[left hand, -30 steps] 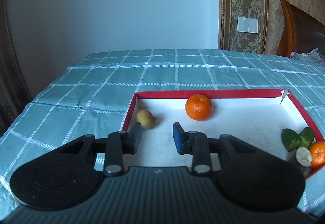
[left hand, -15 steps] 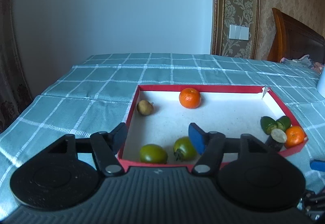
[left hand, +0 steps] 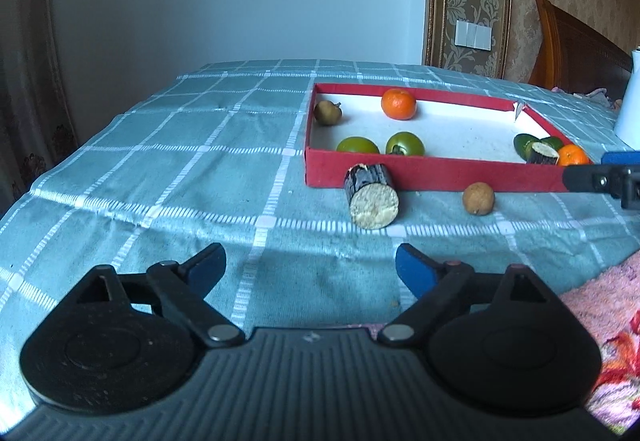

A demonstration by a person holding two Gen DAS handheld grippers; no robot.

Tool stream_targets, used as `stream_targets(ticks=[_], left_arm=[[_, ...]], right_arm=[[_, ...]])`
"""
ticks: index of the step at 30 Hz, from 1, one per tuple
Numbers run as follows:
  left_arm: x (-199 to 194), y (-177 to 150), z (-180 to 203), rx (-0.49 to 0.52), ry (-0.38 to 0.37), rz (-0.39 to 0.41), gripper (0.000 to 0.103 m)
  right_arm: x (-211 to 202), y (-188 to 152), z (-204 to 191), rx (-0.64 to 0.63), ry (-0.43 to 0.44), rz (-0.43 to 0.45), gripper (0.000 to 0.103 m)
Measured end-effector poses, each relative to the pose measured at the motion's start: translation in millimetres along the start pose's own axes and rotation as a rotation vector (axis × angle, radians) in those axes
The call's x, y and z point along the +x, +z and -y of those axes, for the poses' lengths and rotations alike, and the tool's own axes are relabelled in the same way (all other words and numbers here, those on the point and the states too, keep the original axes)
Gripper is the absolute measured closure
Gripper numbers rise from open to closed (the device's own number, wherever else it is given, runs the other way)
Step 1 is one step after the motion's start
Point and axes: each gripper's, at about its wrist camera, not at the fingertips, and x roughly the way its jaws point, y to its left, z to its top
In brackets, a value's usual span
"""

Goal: Organize fruits
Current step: 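Move the right gripper onto the small brown kiwi and close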

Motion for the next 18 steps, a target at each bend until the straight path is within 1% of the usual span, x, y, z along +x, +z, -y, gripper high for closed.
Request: stream_targets(ticks=[1,5,7,11,15,18], left_arm=[[0.5,-1.4,0.1,0.001,0.003,-0.001,0.006],[2.5,-8.3,1.9,0.016,0.018,0.005,0.005],[1.3,-8.5,2.3,0.020,0.016,0.012,0.000],[3.3,-7.5,5.2,0.037,0.029,0.004,0.000],[4.5,-6.8,2.9,0.019,0.024,-0.001,0.000],[5.0,-6.4,-0.7,0.000,0.012,-0.001,0.000]], right_arm=[[1.8,5.1,-7.4,-0.021,0.008,0.002,0.020],[14.4,14.0,-31.9,-0.083,0.027,0.007,0.020],[22.4,14.8,-40.6,-0.103,0.039,0.003,0.020],[34.4,11.3,-53.9,-0.132,0.058,-0.003,0.020],[44.0,9.7,-60.7,-0.140,0.065,-0.028,0.020],[47.8,10.0,-64.4,-0.151,0.059,-0.028,0.021]])
